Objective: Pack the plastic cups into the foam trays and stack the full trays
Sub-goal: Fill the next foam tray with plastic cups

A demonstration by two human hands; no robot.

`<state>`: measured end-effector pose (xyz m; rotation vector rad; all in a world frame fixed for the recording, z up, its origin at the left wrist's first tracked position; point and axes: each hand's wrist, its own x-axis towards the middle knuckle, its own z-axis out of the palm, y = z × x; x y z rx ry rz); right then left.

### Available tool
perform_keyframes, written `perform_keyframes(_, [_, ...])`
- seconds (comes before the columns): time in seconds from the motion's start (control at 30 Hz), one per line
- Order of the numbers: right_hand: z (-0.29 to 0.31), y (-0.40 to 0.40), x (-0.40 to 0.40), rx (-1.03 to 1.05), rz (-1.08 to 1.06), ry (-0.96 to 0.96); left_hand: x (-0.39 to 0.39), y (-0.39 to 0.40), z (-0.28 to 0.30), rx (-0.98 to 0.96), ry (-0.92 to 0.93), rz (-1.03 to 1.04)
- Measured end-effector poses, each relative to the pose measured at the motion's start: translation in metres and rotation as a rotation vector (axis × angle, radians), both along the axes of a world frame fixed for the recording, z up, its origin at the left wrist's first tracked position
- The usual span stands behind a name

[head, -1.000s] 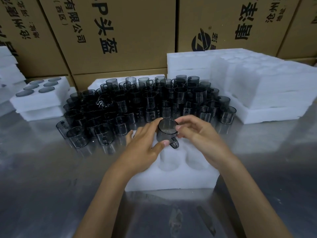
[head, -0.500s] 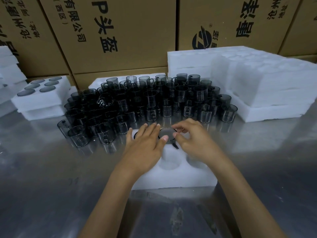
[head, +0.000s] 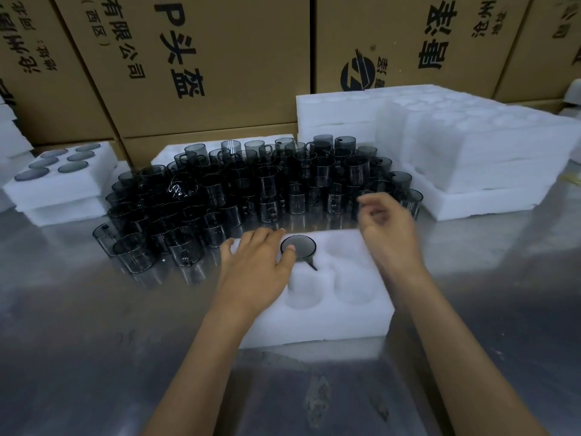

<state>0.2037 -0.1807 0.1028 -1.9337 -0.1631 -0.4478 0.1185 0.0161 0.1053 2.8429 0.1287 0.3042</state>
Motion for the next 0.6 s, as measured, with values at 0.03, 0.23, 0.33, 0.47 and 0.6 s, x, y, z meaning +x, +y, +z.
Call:
perform_keyframes(0.03, [-0.005,-0.007,0.008,-0.049,-0.083,0.032,0.001,0.0,0.001,-0.01,-0.016,0.018])
perform_keyframes(0.23, [-0.035,-0.011,0.035,-0.419,-0.138,0.131,0.002,-0.002,0.003,-0.02,-0.045,0.078])
perform_keyframes(0.33, [-0.04,-0.013,0.036,-0.34,-0.16,0.092,0.004,-0.004,0.004,-0.01,-0.034,0.127])
perform_keyframes(0.47, [-0.044,-0.017,0.035,-0.17,-0.141,0.081,0.006,-0.003,0.005,-0.029,-0.028,0.133])
perform_keyframes(0.6, [-0.045,-0.019,0.037,-0.091,-0.154,0.101,0.007,-0.001,0.003,-0.046,-0.009,0.115])
